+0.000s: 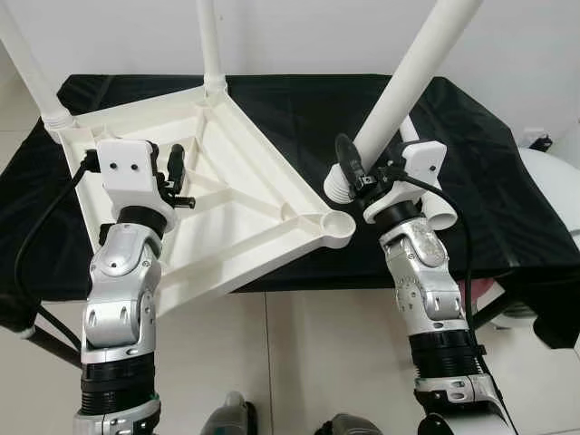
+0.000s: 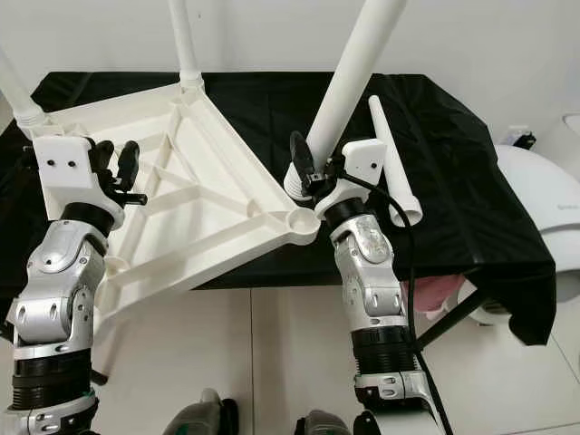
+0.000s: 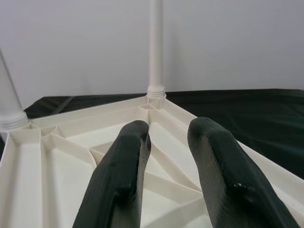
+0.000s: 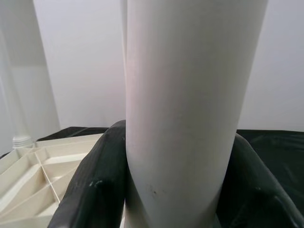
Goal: Building children table
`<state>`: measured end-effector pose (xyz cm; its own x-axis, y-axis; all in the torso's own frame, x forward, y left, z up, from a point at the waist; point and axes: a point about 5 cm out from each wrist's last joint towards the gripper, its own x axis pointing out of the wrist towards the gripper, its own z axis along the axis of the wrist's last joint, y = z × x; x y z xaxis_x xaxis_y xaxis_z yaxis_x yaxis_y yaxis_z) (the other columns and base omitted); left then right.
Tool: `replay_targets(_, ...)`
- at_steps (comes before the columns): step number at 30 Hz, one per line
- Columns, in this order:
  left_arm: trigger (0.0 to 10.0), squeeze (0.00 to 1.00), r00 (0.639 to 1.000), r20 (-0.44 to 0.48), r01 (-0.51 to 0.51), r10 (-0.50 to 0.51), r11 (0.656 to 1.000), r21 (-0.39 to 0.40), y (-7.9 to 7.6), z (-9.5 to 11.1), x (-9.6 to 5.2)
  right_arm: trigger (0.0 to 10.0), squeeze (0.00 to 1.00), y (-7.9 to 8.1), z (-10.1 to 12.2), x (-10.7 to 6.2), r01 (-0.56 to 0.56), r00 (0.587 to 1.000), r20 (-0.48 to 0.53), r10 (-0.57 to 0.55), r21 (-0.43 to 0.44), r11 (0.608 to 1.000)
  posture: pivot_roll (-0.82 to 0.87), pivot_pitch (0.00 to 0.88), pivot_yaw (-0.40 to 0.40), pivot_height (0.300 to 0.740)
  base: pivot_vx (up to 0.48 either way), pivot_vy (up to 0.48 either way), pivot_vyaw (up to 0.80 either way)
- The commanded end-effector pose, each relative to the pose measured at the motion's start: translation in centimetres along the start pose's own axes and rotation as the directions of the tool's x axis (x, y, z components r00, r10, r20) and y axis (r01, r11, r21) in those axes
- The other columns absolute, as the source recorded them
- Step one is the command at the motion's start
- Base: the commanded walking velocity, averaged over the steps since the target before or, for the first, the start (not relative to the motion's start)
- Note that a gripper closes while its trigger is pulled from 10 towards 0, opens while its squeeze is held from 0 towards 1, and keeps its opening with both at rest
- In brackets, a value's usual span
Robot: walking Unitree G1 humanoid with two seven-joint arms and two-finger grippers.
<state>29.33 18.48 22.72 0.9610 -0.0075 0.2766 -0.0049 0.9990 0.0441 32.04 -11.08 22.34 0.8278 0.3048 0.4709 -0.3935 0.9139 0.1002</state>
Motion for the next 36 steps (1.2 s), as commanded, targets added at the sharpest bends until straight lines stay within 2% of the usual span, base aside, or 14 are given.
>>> replay_targets(1,10.0,0.00,1.000,0.007,0.012,-0.012,1.000,-0.010,-0.4,0.2,-0.1,10.0,0.00,-0.5,0.3,-0.1,0.015,1.000,0.011,-0.015,-0.003,1.000,0.01,0.132,-0.016,0.740,0.000,0.000,0.00)
replay_targets(4,10.0,0.00,1.000,0.013,0.013,-0.012,1.000,-0.025,-0.4,0.2,-0.1,10.0,0.00,-0.5,0.3,-0.1,0.015,1.000,0.010,-0.015,-0.003,1.000,0.01,0.134,-0.017,0.740,0.000,0.000,0.00)
replay_targets(17,10.0,0.00,0.998,-0.014,0.057,-0.057,0.998,0.007,-0.7,-0.1,0.2,10.0,0.00,-0.6,0.3,0.3,0.004,1.000,0.012,-0.004,-0.004,1.000,0.01,0.121,-0.022,0.740,0.000,0.000,0.00)
replay_targets(18,10.0,0.00,0.995,-0.035,0.097,-0.096,0.995,0.027,-1.0,-0.3,0.1,10.0,0.00,-0.6,0.3,0.3,-0.004,1.000,0.009,0.004,-0.005,1.000,0.01,0.119,-0.022,0.740,0.000,0.000,0.00)
replay_targets(22,10.0,0.00,0.987,-0.063,0.148,-0.146,0.988,0.030,-1.3,-0.6,0.1,10.0,0.00,-0.5,0.3,0.3,-0.011,1.000,0.004,0.011,-0.006,1.000,0.01,0.117,-0.022,0.740,0.000,0.000,0.00)
replay_targets(27,10.0,0.00,0.955,-0.133,0.273,-0.265,0.961,0.050,-2.1,-1.4,-0.4,10.0,0.00,-0.4,0.1,0.2,-0.028,0.999,-0.017,0.028,-0.006,1.000,0.01,0.123,-0.028,0.740,0.000,0.000,0.00)
replay_targets(29,10.0,0.00,0.955,-0.133,0.273,-0.265,0.961,0.050,-2.1,-1.4,-0.4,10.0,0.00,-0.4,0.1,0.2,-0.028,0.999,-0.017,0.028,-0.006,1.000,0.01,0.123,-0.028,0.740,0.000,0.000,0.00)
replay_targets(36,10.0,0.00,0.898,-0.195,0.410,-0.394,0.911,0.047,-3.9,-2.1,-0.9,10.0,0.00,-0.9,0.0,0.0,-0.024,0.998,-0.057,0.022,-0.032,0.999,-0.01,0.124,-0.030,0.740,0.000,0.000,0.00)
